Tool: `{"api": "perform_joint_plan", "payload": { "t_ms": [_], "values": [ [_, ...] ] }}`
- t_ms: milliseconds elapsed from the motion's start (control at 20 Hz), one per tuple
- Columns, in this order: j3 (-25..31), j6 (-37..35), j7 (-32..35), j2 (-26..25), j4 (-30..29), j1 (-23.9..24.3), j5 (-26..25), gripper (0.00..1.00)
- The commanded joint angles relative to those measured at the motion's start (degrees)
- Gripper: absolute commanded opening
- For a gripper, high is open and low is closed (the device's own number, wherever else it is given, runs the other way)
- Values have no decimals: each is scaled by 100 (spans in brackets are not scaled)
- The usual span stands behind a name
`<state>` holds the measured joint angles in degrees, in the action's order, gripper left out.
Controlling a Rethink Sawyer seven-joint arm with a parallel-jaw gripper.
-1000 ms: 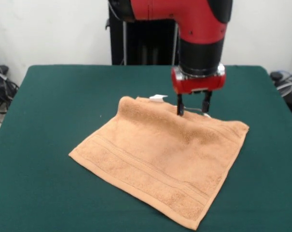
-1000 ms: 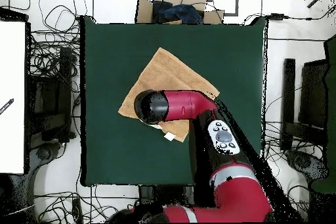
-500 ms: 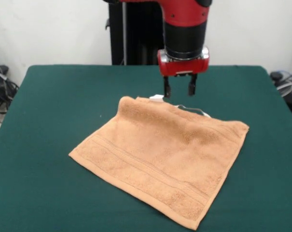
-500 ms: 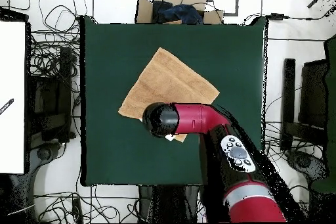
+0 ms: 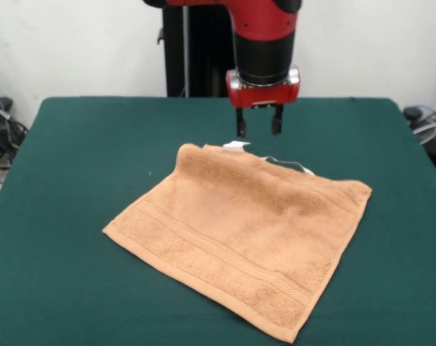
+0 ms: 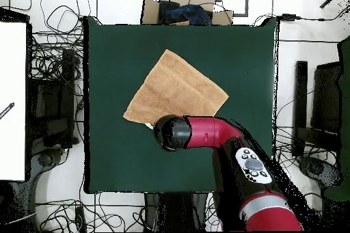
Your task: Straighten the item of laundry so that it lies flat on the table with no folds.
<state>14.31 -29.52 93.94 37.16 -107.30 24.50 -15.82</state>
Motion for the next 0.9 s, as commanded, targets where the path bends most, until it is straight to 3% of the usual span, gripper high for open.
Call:
{"api": "perform_joint_plan", "payload": {
  "t_ms": [50, 700, 900],
  "values": [
    [-131, 581, 474, -295, -375, 56, -422, 100],
    [-127, 758, 463, -504, -266, 98, -425, 100],
    [-177, 1020, 444, -989, -45, 145, -507, 100]
  ]
}}
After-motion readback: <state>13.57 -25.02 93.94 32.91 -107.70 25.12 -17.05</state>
